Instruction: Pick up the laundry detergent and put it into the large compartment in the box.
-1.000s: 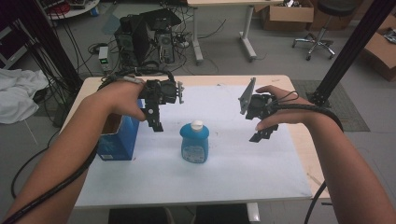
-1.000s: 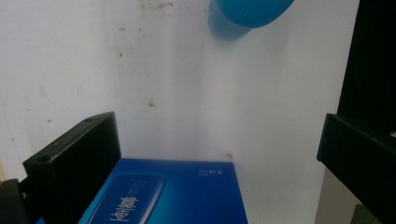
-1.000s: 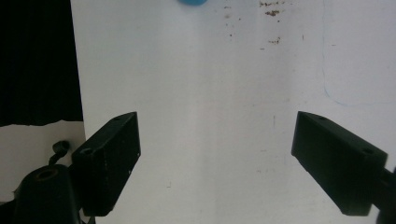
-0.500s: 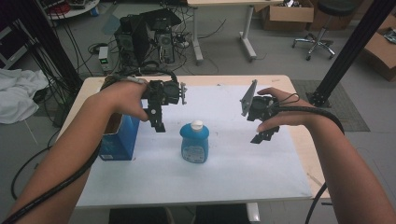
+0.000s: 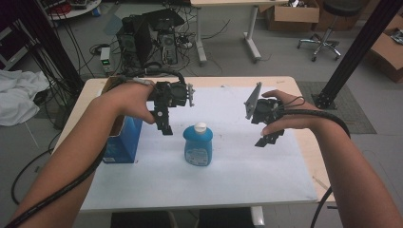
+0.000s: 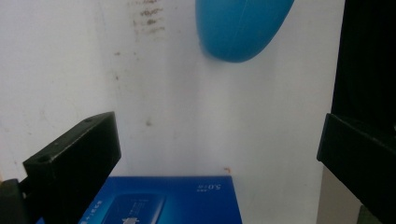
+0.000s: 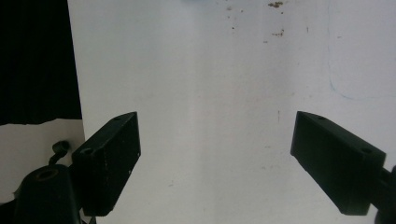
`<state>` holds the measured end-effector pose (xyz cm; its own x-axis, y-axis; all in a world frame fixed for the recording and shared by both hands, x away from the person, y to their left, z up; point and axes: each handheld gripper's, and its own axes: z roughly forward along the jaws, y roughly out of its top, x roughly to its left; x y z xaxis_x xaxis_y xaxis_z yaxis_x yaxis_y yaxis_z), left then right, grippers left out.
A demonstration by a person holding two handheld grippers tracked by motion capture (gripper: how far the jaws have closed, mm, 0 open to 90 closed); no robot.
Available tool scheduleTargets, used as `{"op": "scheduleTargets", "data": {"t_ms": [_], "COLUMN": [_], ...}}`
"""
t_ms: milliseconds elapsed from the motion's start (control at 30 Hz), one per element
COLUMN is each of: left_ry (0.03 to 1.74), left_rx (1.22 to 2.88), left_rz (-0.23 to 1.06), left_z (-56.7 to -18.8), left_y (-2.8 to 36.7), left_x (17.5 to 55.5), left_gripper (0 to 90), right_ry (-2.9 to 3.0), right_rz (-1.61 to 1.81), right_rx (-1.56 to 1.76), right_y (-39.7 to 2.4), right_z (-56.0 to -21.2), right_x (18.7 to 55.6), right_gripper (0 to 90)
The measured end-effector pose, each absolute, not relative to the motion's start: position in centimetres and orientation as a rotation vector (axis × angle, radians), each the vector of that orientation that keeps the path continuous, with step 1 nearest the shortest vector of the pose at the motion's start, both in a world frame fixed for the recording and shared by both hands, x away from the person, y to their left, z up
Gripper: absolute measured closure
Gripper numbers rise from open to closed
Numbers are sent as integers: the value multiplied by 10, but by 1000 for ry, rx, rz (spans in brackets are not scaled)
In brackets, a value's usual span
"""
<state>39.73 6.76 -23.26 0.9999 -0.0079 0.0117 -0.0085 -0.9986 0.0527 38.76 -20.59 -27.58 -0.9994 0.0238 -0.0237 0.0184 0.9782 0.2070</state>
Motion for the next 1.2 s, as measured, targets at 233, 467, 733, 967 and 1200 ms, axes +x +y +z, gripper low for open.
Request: {"op": "scheduleTargets", "data": {"t_ms": [233,467,733,967,1200], "left_ry": [-38,-82,-119,-153,-170], "left_rx": [3073,3065,3060,3047,3030], "left_rz": [-5,0,-9,-33,-43], "left_z": [-239,-239,-245,-256,-267], "left_y": [59,46,33,23,17], "left_x": [395,390,386,385,384], "left_gripper": [1,1,1,1,1], "right_ry": [3099,3093,3096,3095,3094], "right_rz": [324,332,333,336,337], "right_rx": [31,28,23,19,24], "right_y": [-205,-204,-202,-202,-202], "right_z": [-278,-278,-281,-282,-283], "right_x": [386,385,384,384,383], "right_gripper": [161,160,161,160,160]}}
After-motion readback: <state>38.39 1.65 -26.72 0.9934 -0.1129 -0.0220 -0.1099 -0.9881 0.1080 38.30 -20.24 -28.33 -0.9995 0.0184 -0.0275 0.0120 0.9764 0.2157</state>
